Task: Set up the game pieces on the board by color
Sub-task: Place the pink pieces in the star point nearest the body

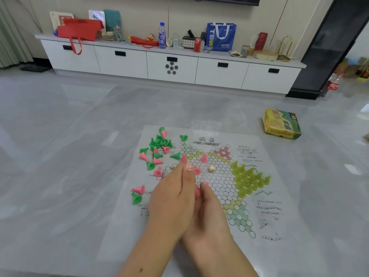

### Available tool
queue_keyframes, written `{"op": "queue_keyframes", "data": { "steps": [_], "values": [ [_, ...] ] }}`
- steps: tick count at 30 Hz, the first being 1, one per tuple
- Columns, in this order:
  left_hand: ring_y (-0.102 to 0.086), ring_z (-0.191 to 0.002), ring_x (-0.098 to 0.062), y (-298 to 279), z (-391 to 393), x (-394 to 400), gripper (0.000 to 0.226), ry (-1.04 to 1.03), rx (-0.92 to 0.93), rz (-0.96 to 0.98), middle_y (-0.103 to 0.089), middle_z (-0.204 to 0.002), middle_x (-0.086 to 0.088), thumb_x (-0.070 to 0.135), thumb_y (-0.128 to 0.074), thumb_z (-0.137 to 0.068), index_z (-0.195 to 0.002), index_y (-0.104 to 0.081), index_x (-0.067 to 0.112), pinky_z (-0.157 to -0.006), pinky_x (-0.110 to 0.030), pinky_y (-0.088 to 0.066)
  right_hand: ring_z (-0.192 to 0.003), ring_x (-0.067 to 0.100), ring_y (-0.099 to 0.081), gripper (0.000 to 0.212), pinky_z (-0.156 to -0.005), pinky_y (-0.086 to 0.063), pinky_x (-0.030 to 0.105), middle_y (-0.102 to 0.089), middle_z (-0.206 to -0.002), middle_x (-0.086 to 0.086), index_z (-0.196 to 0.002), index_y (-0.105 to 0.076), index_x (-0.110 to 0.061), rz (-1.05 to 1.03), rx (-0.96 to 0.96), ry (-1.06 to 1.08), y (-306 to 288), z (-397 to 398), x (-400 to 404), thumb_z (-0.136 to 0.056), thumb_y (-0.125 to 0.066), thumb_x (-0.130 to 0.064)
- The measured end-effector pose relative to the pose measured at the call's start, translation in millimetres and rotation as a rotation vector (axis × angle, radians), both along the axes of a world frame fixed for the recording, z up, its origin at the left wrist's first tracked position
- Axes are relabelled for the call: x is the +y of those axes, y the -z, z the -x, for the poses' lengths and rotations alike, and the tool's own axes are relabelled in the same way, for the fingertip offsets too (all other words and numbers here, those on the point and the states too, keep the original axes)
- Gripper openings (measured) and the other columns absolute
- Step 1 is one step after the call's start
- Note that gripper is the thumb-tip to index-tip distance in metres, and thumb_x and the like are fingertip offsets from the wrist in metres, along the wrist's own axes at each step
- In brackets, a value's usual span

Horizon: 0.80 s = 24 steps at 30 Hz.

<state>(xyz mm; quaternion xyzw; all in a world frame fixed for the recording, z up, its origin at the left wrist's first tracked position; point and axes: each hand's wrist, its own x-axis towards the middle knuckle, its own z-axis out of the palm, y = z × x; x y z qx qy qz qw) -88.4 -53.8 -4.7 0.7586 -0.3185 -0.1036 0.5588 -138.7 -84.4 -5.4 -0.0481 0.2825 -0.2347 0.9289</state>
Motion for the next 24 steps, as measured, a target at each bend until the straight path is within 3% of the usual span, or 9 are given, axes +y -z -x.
{"op": "queue_keyframes", "data": {
  "steps": [3, 6, 9, 11, 13, 16, 19, 22, 24],
  "values": [
    [-0.055, -0.054, -0.010, -1, 0, -3, 0.048, 0.040, 0.106, 0.119, -0.057, -0.056, 0.004, 0.050, -0.025, -0.088, -0.069, -0.056, 0.019, -0.061, -0.036, -0.050, -0.038, 0.012, -0.054, 0.049, -0.049, -0.049, 0.021, -0.054, -0.043, 0.002, -0.056, -0.060, -0.008, -0.071, -0.017, 0.070, -4, -1, -2, -0.097, -0.034, -0.018],
    [-0.038, -0.037, -0.004, -13, -4, -5, 0.045, -0.038, 0.359, 0.263, -0.044, -0.040, 0.006, 0.033, -0.031, -0.097, -0.064, -0.054, 0.011, -0.045, -0.020, -0.038, -0.039, 0.018, -0.060, 0.039, -0.036, -0.049, 0.022, -0.062, -0.052, 0.015, -0.080, -0.061, 0.004, -0.114, -0.076, 0.025, -6, 0, -4, -0.096, -0.031, -0.015],
    [-0.038, -0.044, 0.000, -21, -22, 3, 0.047, -0.141, 0.210, 0.255, -0.048, -0.047, 0.013, 0.033, -0.028, -0.097, -0.067, -0.054, 0.009, -0.049, -0.016, -0.034, -0.087, 0.035, -0.065, 0.037, -0.066, -0.056, 0.042, -0.069, -0.072, 0.026, -0.102, -0.058, 0.012, -0.110, -0.002, 0.040, -3, 2, -6, -0.096, -0.035, -0.016],
    [-0.043, -0.053, 0.003, -20, -40, 11, 0.048, -0.220, 0.103, 0.175, -0.050, -0.056, 0.014, 0.032, -0.024, -0.099, -0.069, -0.055, 0.010, -0.056, -0.026, -0.035, -0.101, 0.038, -0.059, 0.038, -0.067, -0.053, 0.043, -0.069, -0.083, 0.028, -0.098, -0.060, 0.012, -0.098, 0.060, 0.057, -1, 5, -9, -0.097, -0.037, -0.018],
    [-0.048, -0.067, -0.002, -12, -53, 18, 0.044, -0.271, 0.021, 0.012, -0.048, -0.066, 0.008, 0.030, -0.024, -0.099, -0.070, -0.054, 0.013, -0.065, -0.031, -0.038, -0.105, 0.038, -0.059, 0.038, -0.069, -0.054, 0.038, -0.066, -0.098, 0.029, -0.095, -0.060, 0.011, -0.087, 0.078, 0.081, -2, 11, -14, -0.098, -0.037, -0.019],
    [-0.055, -0.076, -0.033, 10, -66, 20, 0.040, -0.252, -0.025, -0.202, -0.057, -0.075, -0.012, 0.028, -0.031, -0.097, -0.080, -0.060, 0.006, -0.072, -0.042, -0.046, -0.103, 0.037, -0.060, 0.036, -0.085, -0.051, 0.029, -0.062, -0.106, 0.029, -0.099, -0.059, 0.009, -0.063, 0.061, 0.096, -6, 17, -18, -0.097, -0.036, -0.018],
    [-0.059, -0.083, -0.038, 19, -70, 20, 0.045, -0.267, -0.040, -0.278, -0.063, -0.086, -0.024, 0.033, -0.031, -0.096, -0.090, -0.060, -0.001, -0.081, -0.051, -0.048, -0.103, 0.037, -0.058, 0.035, -0.099, -0.043, 0.039, -0.061, -0.102, 0.032, -0.105, -0.056, 0.009, -0.054, 0.080, 0.109, -7, 21, -17, -0.096, -0.038, -0.019],
    [-0.055, -0.087, -0.036, 11, -67, 20, 0.039, -0.250, -0.071, -0.382, -0.062, -0.080, -0.018, 0.029, -0.030, -0.095, -0.085, -0.056, 0.002, -0.090, -0.044, -0.042, -0.104, 0.033, -0.058, 0.030, -0.102, -0.042, 0.043, -0.061, -0.095, 0.034, -0.108, -0.056, 0.010, -0.069, 0.090, 0.108, -7, 24, -16, -0.091, -0.043, -0.011],
    [-0.055, -0.085, -0.035, 5, -63, 22, 0.032, -0.246, -0.118, -0.393, -0.062, -0.074, -0.014, 0.022, -0.032, -0.094, -0.085, -0.057, 0.003, -0.090, -0.040, -0.040, -0.117, 0.031, -0.053, 0.033, -0.099, -0.044, 0.043, -0.061, -0.092, 0.034, -0.113, -0.053, 0.010, -0.055, 0.094, 0.091, -7, 24, -16, -0.083, -0.045, -0.001]
  ]
}}
